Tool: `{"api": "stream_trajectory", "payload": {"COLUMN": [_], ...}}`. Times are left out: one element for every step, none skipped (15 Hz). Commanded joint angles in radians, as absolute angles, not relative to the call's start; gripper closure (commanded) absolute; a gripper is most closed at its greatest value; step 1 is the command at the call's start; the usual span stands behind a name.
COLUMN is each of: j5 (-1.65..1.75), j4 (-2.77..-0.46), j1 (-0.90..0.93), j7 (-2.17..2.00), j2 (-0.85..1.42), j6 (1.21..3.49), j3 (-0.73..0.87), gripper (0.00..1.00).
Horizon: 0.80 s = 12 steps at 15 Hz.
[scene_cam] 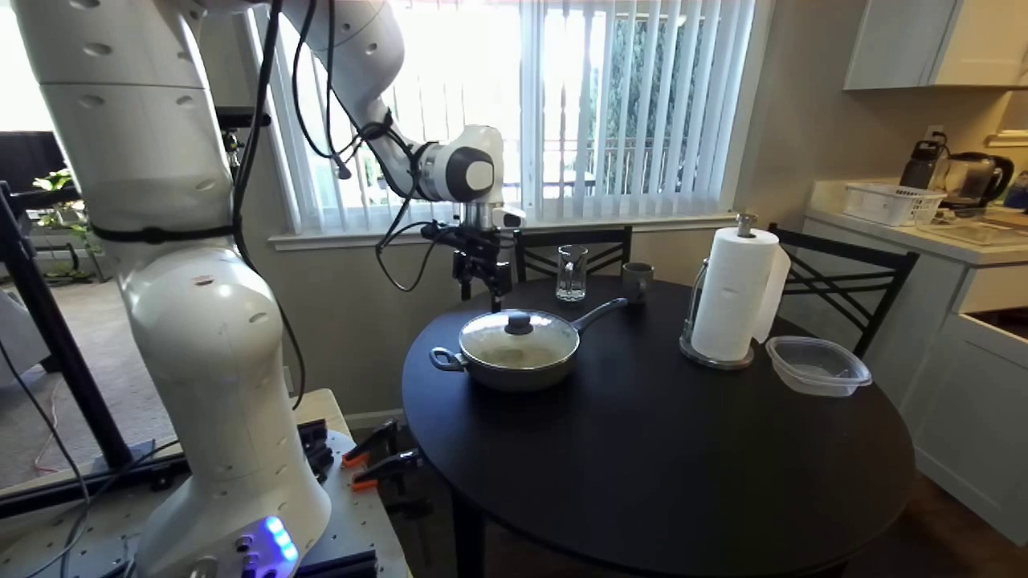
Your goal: Remove the lid from the pan and place it on the table
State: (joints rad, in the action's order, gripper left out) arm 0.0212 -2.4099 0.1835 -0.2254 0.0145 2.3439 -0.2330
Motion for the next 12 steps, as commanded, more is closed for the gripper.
{"api": "stream_trajectory", "payload": {"j5": [-0.052,-0.066,-0.074,-0.085,-0.093,-0.100,-0.108,-0.104,-0.100,-0.092,-0.079,-0.059], "j4": [-2.356,-2.343,-2.331,-2.319,-2.306,-2.292,-2.281,-2.273,-2.266,-2.263,-2.261,-2.263], "j1": [0.181,0.179,0.177,0.176,0.176,0.176,0.178,0.182,0.185,0.189,0.194,0.200], "j7": [-0.205,-0.205,-0.209,-0.211,-0.216,-0.219,-0.223,-0.230,-0.233,-0.237,-0.246,-0.257], "j2": [0.069,0.084,0.098,0.116,0.135,0.154,0.170,0.184,0.196,0.205,0.212,0.215], "j6": [2.319,2.323,2.330,2.341,2.349,2.352,2.356,2.360,2.364,2.370,2.377,2.390], "j3": [-0.208,-0.202,-0.195,-0.189,-0.183,-0.178,-0.175,-0.173,-0.172,-0.172,-0.169,-0.166], "gripper": [0.00,0.00,0.00,0.00,0.00,0.00,0.00,0.00,0.00,0.00,0.00,0.00]}}
